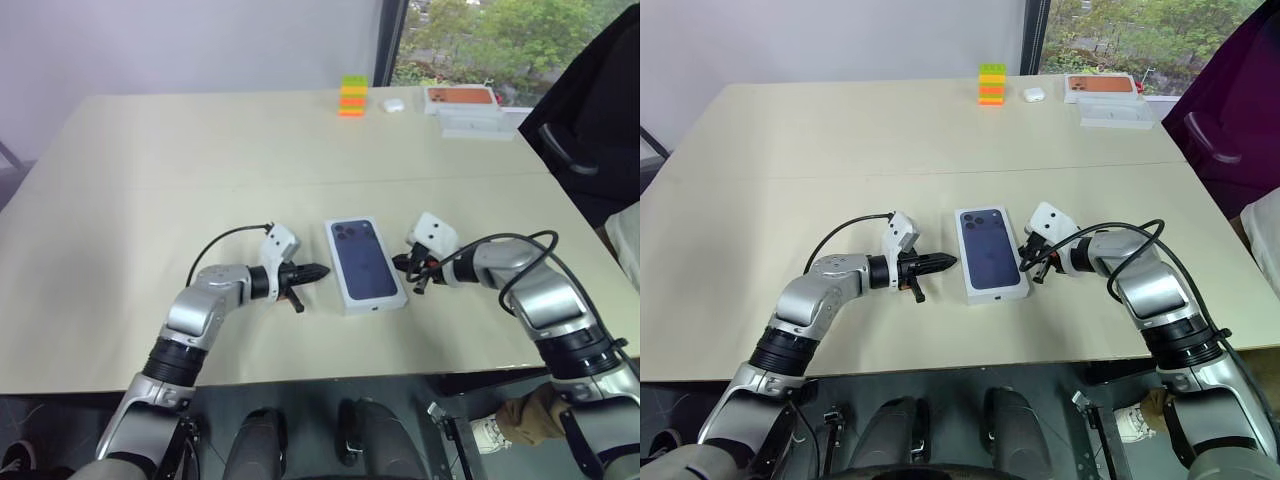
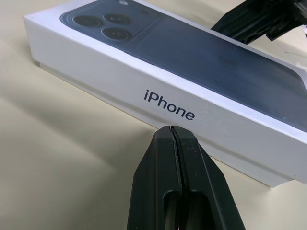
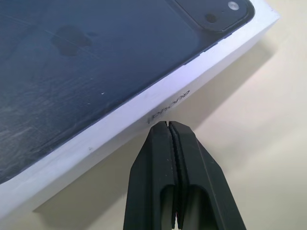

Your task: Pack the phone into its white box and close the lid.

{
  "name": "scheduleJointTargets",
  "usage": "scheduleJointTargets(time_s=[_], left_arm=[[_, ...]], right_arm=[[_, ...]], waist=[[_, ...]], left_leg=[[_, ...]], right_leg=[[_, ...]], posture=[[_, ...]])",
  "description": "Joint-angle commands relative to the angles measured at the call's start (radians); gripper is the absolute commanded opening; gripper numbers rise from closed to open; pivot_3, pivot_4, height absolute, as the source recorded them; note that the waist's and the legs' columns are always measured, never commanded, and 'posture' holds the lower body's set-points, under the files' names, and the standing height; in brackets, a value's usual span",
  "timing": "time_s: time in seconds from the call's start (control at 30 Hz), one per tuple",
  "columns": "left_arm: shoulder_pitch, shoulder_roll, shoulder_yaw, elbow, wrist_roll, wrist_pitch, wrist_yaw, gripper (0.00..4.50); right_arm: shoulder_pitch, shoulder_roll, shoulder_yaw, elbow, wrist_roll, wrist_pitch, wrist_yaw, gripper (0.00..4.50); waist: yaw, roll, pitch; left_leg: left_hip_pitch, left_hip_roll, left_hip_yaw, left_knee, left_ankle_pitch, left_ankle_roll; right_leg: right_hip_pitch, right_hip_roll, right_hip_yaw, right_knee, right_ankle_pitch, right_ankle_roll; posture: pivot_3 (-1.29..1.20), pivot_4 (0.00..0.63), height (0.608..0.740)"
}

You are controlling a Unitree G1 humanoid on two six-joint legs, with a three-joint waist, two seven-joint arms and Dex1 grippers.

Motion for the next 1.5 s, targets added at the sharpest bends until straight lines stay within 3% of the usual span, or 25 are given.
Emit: scheduleJointTargets(time_s=[0.03,0.27,0.43,0.67,1.07,1.33,1.43,1.5], left_arm=[[-0.069,0.0,0.082,-0.044,-0.055,0.003,0.014,0.0],[-0.217,-0.077,0.092,0.164,0.017,-0.139,0.081,0.0],[-0.251,-0.124,0.025,0.28,0.06,-0.196,0.022,0.0],[-0.16,-0.063,-0.075,0.171,0.059,-0.104,-0.124,0.0],[-0.005,0.054,-0.077,-0.026,0.009,-0.068,-0.24,0.0],[-0.034,0.056,0.017,-0.024,-0.016,-0.085,-0.166,0.0],[-0.061,0.132,0.109,-0.032,-0.096,0.012,-0.193,0.0],[-0.071,0.171,0.145,-0.022,-0.12,0.03,-0.2,0.0]], right_arm=[[-0.088,0.042,-0.109,0.052,0.027,-0.04,-0.075,0.06],[-0.183,0.14,-0.104,0.149,0.013,-0.112,-0.133,0.06],[-0.19,0.206,-0.053,0.187,-0.027,-0.145,-0.171,0.06],[-0.033,0.105,0.024,0.007,0.001,-0.06,-0.014,0.06],[0.116,-0.082,-0.006,-0.243,0.174,0.1,0.183,0.06],[0.028,0.039,-0.104,-0.092,0.157,-0.005,0.016,0.06],[0.01,0.072,-0.175,-0.066,0.222,-0.01,0.004,0.06],[0.008,0.082,-0.216,-0.07,0.277,0.009,0.024,0.58]], waist=[[-0.001,0.0,0.0],[0.004,0.0,0.0],[0.001,0.0,0.0],[0.0,0.0,0.0],[0.002,0.0,-0.001],[-0.001,0.0,-0.001],[-0.001,0.0,0.0],[-0.001,0.0,0.0]], left_leg=[[0.0,0.0,0.0,0.0,0.0,0.0],[0.0,0.0,0.0,0.0,0.001,-0.001],[0.0,0.0,0.002,0.0,0.001,-0.001],[0.0,0.0,0.001,0.0,0.001,-0.001],[0.002,0.0,-0.001,0.0,0.001,-0.001],[0.002,0.0,-0.001,0.0,0.001,-0.001],[0.001,0.0,-0.001,0.0,0.001,-0.001],[0.001,0.001,-0.001,-0.001,0.001,-0.001]], right_leg=[[0.0,0.0,0.0,0.0,0.0,0.0],[0.001,0.0,0.0,0.0,0.0,0.0],[0.0,0.0,-0.001,-0.001,0.0,0.0],[0.0,0.0,-0.001,0.0,0.0,0.0],[0.003,0.0,0.0,0.0,0.0,0.0],[0.002,0.0,0.0,0.0,0.0,0.0],[0.001,0.001,0.0,0.0,0.0,0.0],[0.001,0.001,0.0,0.0,0.0,0.0]], posture=[[0.0,0.15,0.74],[0.0,0.15,0.74],[0.0,0.15,0.74],[0.0,0.15,0.74],[0.0,0.15,0.74],[0.0,0.15,0.74],[0.0,0.15,0.74],[0.0,0.15,0.74]])
